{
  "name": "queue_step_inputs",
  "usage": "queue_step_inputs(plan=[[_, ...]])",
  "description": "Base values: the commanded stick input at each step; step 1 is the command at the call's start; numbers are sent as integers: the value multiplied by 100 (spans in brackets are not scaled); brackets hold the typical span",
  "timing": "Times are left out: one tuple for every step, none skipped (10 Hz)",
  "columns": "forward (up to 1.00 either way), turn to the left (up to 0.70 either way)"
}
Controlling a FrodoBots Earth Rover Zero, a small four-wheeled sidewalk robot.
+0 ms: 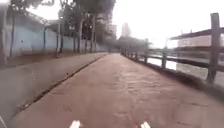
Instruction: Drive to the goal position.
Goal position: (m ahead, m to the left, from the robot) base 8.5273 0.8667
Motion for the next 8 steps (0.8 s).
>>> queue_step_inputs(plan=[[70,0],[70,0],[70,0],[70,0],[70,0],[70,0],[70,0],[70,0]])
